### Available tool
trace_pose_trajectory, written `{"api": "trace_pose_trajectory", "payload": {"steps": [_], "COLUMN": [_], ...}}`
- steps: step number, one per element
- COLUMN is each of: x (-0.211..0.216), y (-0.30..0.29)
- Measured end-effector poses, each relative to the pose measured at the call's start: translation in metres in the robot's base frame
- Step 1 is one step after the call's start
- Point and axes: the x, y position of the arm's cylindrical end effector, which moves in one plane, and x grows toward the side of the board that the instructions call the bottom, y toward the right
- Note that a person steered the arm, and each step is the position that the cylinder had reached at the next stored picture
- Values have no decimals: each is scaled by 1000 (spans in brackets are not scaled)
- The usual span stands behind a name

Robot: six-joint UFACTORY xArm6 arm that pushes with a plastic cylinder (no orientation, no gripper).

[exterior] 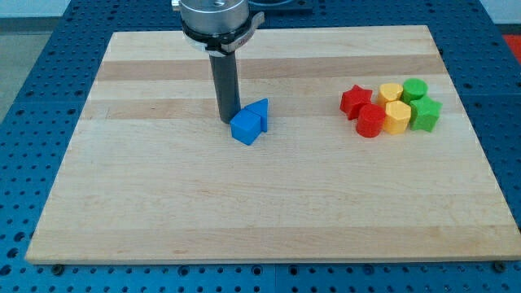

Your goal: Push the blue cube and the blue triangle towards the top right

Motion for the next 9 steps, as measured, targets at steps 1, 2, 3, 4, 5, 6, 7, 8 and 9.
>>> {"api": "trace_pose_trajectory", "payload": {"steps": [1,2,3,4,5,6,7,8,9], "x": [15,54,63,54,48,37,22,15,13], "y": [-23,-40,-33,-7,12,17,18,25,44]}}
